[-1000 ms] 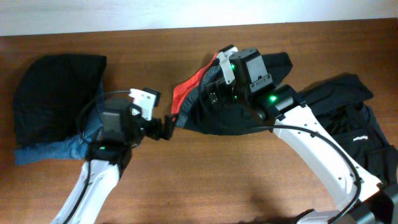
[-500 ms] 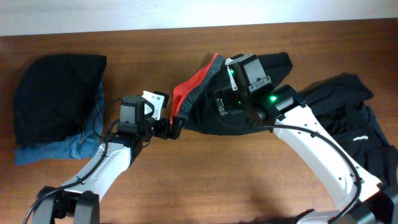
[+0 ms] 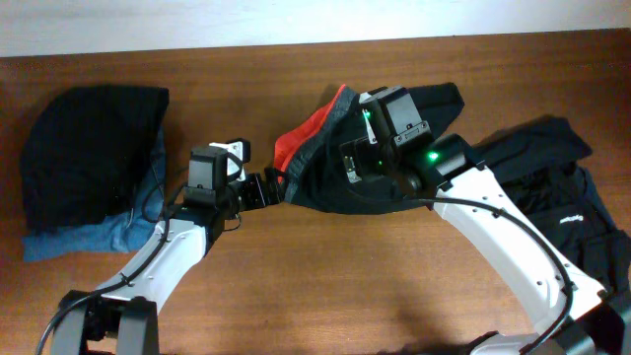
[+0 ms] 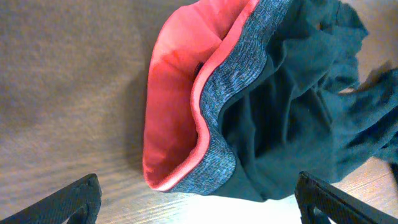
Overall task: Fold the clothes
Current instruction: 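Grasp the red-lined waistband with the left gripper near the right gripper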
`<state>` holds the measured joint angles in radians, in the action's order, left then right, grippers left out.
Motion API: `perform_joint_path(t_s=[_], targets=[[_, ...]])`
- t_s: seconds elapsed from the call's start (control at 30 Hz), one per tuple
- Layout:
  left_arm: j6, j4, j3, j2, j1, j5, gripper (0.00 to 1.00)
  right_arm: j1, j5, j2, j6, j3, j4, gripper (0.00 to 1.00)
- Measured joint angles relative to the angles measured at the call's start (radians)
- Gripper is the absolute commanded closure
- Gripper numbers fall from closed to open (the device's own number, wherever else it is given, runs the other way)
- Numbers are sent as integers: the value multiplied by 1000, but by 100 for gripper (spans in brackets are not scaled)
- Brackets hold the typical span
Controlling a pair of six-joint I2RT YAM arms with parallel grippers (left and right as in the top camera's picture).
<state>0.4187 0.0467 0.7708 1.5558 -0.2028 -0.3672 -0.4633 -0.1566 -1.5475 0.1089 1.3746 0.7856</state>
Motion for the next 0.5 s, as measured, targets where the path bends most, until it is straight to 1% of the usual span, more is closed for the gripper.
perform_joint_path(t_s=[0.23,0.5], targets=[[152,2,0,43,-5,-31,1,0,0,0,14,0,1,1],[245,-37,2,108,-13,-47,1,0,0,0,23,0,12,1]])
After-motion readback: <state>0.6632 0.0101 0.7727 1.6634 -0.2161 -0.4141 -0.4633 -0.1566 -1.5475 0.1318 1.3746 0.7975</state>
